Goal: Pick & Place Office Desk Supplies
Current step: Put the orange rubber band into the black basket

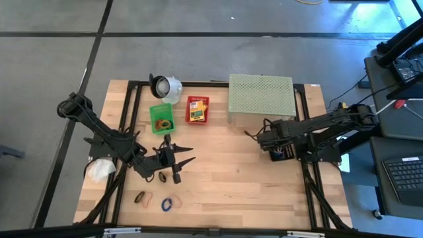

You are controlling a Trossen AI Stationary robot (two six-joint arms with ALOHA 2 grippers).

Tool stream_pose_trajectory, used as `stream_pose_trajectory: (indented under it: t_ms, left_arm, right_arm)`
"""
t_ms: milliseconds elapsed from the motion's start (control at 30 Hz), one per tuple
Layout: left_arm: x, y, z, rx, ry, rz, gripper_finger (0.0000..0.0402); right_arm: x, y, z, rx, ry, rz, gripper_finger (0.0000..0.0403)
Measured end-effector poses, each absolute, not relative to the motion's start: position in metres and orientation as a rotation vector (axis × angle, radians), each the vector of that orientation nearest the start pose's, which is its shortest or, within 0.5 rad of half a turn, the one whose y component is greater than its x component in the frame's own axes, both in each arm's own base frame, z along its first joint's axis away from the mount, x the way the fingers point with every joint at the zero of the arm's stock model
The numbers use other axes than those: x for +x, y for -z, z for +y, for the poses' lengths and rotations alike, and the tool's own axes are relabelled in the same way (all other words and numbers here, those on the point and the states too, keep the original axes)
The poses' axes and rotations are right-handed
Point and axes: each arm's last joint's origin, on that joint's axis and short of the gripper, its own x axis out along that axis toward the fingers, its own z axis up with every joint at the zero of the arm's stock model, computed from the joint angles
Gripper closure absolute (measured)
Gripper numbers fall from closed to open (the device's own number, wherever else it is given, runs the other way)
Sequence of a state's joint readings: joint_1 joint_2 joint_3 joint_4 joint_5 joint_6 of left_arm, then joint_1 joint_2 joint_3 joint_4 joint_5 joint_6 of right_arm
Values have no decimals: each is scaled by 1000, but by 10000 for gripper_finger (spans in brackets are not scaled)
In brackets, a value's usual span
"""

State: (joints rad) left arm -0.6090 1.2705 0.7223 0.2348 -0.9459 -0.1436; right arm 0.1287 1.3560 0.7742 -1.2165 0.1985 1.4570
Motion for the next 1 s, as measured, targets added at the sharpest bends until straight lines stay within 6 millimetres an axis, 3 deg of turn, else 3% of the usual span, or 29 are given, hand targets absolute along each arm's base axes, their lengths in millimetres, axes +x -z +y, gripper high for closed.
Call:
stream_pose_trajectory:
  t_ms: [300,467,633,833,1000]
  left_arm:
    - [229,-253,-132,57,-320,202,249]
    - [229,-253,-132,37,-302,203,249]
    - [230,-251,-137,-15,-143,237,248]
    - [226,-252,-147,-138,37,478,248]
    - [221,-250,-158,-85,59,705,248]
  right_arm:
    - [175,-187,23,704,1226,1327,217]
    - [177,-215,31,660,1239,1263,217]
    - [188,-245,45,611,1142,1145,217]
    - [199,-265,69,537,949,991,217]
    - [211,-270,93,513,743,843,217]
